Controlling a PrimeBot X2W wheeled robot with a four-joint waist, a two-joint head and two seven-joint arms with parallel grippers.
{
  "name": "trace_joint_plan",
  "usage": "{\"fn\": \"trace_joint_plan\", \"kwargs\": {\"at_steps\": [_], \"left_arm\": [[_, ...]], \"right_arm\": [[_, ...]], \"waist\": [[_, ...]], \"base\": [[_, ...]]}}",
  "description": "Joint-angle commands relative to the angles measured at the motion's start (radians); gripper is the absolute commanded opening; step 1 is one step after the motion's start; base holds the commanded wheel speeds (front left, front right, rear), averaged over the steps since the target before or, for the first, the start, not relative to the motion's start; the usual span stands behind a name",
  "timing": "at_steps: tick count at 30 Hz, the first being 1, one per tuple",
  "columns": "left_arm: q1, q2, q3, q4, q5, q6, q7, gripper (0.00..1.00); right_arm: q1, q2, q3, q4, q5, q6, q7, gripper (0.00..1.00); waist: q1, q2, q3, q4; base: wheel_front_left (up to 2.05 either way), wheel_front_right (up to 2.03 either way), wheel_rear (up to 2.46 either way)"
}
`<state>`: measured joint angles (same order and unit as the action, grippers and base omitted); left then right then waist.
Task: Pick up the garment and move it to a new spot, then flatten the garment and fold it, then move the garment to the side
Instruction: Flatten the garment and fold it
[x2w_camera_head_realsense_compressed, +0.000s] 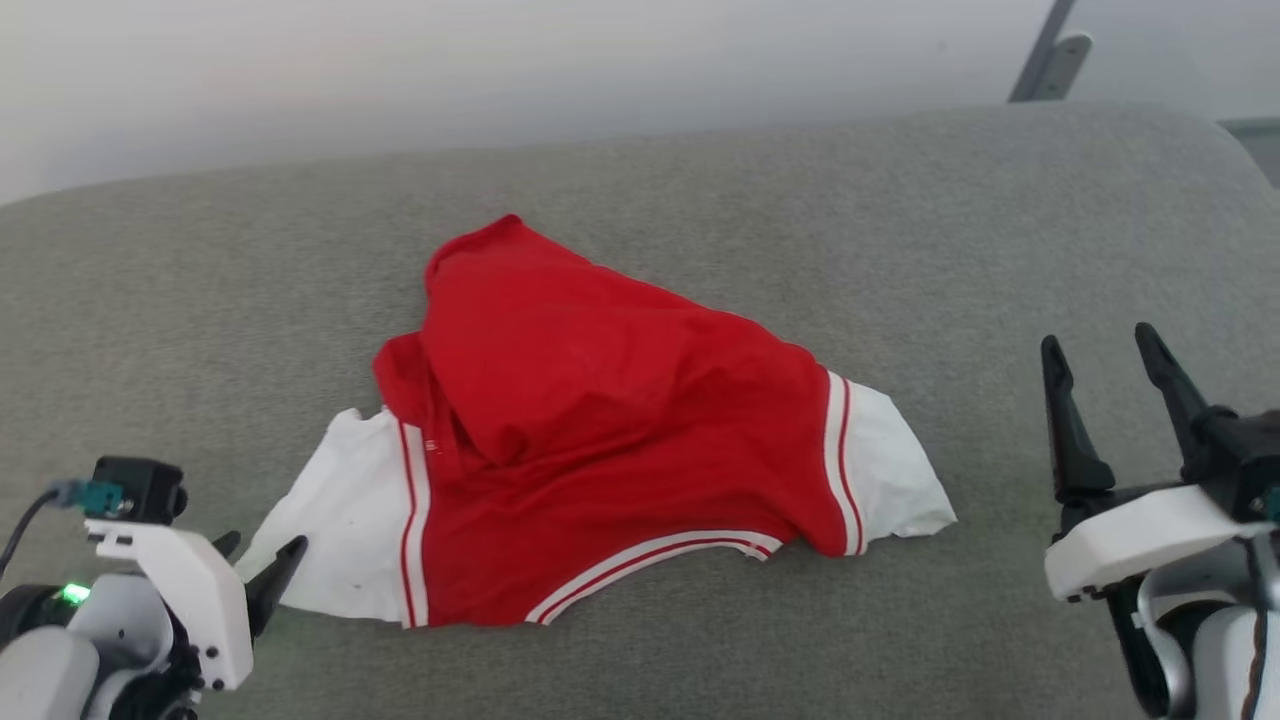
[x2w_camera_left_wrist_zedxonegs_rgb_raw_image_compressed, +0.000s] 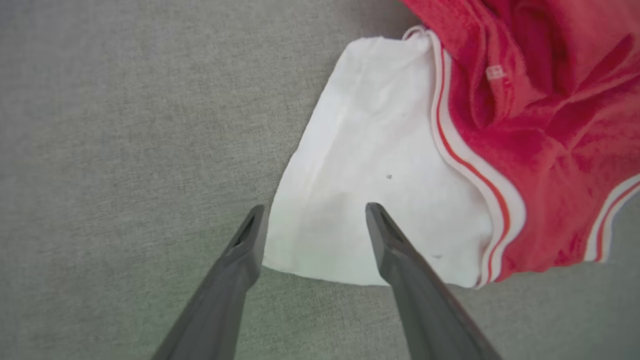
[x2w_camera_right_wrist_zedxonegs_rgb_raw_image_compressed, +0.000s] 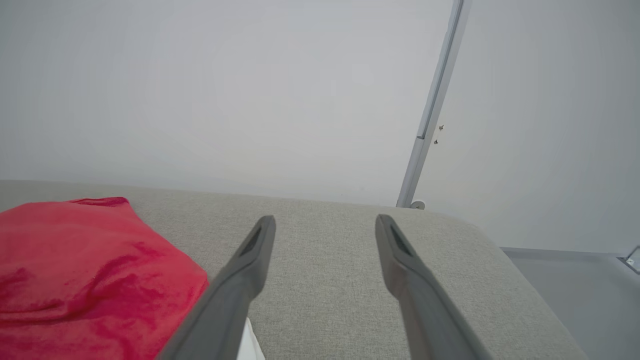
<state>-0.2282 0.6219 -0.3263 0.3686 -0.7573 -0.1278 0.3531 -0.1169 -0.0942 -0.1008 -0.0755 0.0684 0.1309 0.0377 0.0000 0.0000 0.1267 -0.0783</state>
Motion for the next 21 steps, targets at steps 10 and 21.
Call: {"fn": "trace_joint_plan", "kwargs": {"at_steps": [10,21], "left_arm": [[-0.127,-0.004,-0.067,0.189,-0.025,0.022,0.252,1.00],[-0.201,-0.071,-0.111,0.255,-0.082,0.032,0.435,0.00]], "right_arm": [[0.030,0.043,0.021,0.038,-0.009,0.000,-0.106,1.00],[-0.009,-0.001,0.114,0.125,0.069,0.000,0.078,1.00]], "waist": [[0.0000,0.0000,0.057,-0.068],[0.0000,0.0000,0.098,-0.057]], "base": [[0.00,0.00,0.00],[0.00,0.00,0.00]]}}
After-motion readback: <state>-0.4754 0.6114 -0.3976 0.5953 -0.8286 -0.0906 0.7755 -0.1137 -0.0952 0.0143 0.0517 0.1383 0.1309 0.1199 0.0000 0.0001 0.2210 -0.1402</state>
